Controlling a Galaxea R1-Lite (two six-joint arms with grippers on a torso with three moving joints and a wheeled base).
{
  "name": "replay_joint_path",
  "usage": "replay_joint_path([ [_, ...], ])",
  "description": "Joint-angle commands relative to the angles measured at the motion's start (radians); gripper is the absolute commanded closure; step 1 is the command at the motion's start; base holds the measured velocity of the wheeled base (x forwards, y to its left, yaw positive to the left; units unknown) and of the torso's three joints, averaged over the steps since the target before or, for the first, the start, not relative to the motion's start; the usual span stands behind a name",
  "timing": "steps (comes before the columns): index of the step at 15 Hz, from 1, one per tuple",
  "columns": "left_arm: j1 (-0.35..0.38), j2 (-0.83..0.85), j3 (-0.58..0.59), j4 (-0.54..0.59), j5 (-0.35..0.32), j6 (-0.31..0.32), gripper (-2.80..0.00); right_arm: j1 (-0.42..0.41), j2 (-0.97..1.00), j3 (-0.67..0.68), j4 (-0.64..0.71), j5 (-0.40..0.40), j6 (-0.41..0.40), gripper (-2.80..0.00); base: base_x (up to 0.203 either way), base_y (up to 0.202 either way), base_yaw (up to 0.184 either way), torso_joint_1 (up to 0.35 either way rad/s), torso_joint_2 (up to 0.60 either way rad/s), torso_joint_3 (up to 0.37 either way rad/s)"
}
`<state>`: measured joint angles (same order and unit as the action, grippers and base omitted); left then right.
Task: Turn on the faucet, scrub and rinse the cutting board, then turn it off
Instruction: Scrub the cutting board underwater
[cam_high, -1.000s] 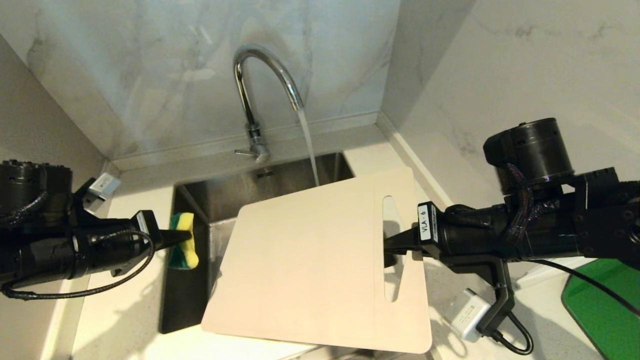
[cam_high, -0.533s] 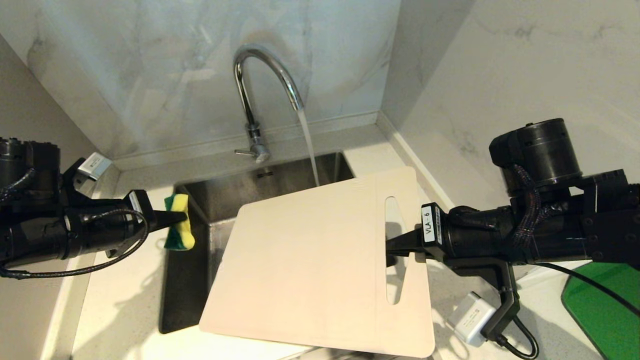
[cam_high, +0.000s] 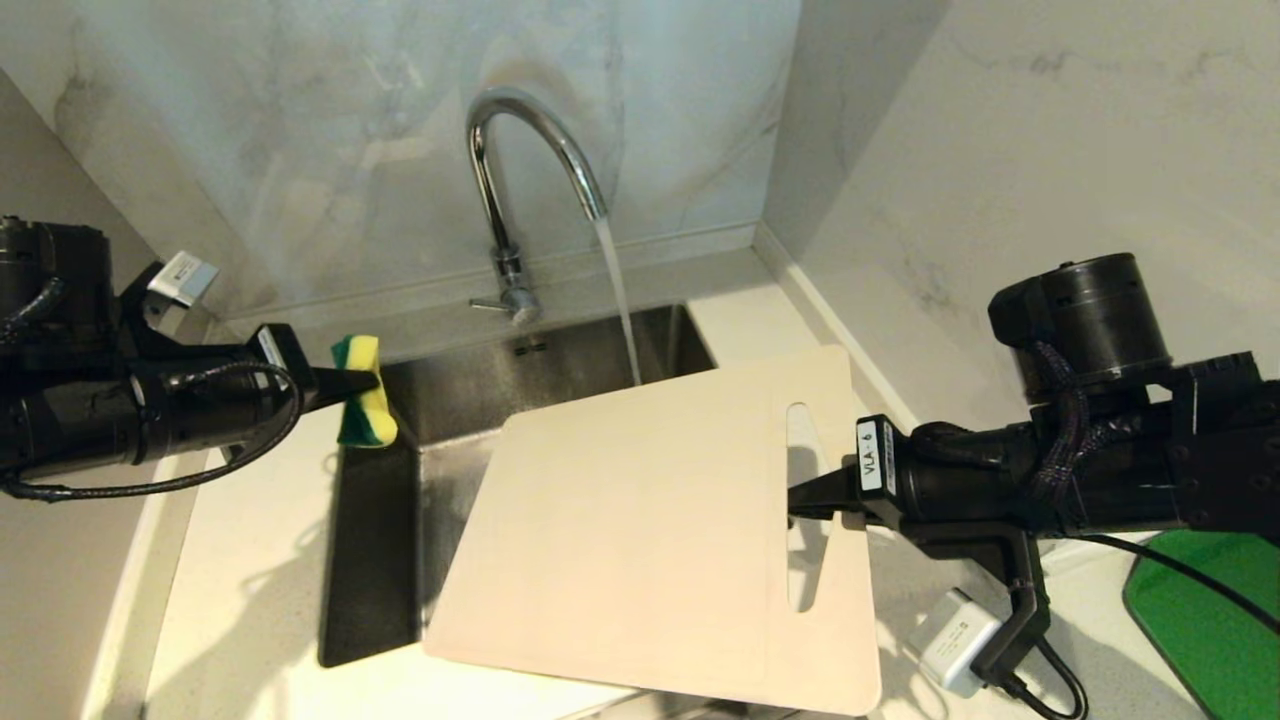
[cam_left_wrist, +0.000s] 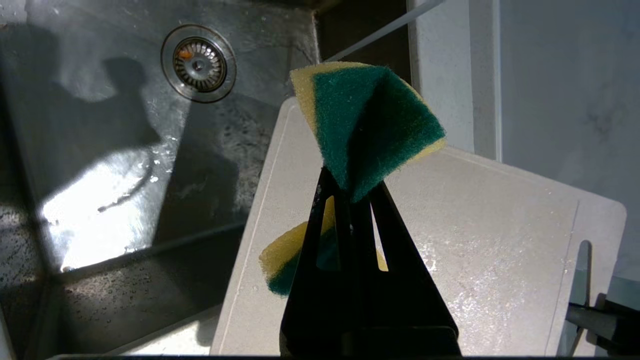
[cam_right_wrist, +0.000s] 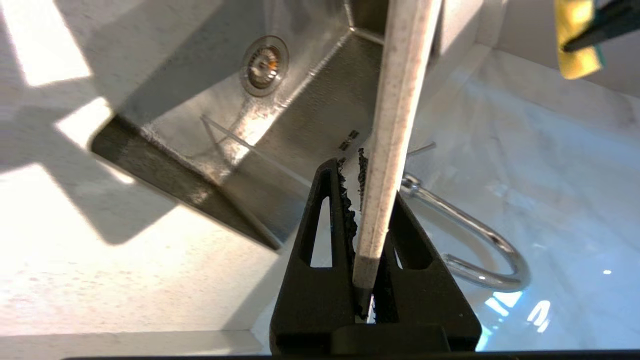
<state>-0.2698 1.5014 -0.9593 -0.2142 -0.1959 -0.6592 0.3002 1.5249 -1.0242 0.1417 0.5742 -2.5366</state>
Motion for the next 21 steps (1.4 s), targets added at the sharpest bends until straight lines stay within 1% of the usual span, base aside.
replay_joint_path([
  [1, 0.000, 0.026, -0.007, -0.006, -0.003, -0.002, 0.00, -0.015, 0.003, 0.010, 0.001, 0.003, -0.016, 0.00, 0.000, 0.000, 0.000, 0.000, 0.00, 0.000],
  [3, 0.000, 0.066, -0.041, -0.007, -0.003, -0.001, 0.00, -0.028, 0.003, 0.011, 0.001, 0.001, -0.017, 0.00, 0.000, 0.000, 0.000, 0.000, 0.00, 0.000],
  [5, 0.006, 0.112, -0.104, -0.007, -0.005, 0.001, 0.00, -0.043, 0.001, 0.024, 0.001, 0.001, -0.017, 0.00, 0.000, 0.000, 0.000, 0.000, 0.00, 0.000],
  [7, 0.010, 0.146, -0.172, -0.002, -0.024, 0.031, 0.00, -0.052, 0.000, 0.026, 0.001, 0.001, -0.017, 0.00, 0.000, 0.000, 0.000, 0.000, 0.00, 0.000],
  [9, 0.007, 0.177, -0.211, 0.004, -0.035, 0.063, 0.00, -0.053, 0.007, 0.027, 0.001, -0.001, -0.017, 0.00, 0.000, 0.000, 0.000, 0.000, 0.00, 0.000],
  [21, 0.012, 0.178, -0.208, 0.004, -0.040, 0.070, 0.00, -0.080, -0.020, 0.044, 0.001, -0.002, -0.017, 0.00, 0.000, 0.000, 0.000, 0.000, 0.00, 0.000],
])
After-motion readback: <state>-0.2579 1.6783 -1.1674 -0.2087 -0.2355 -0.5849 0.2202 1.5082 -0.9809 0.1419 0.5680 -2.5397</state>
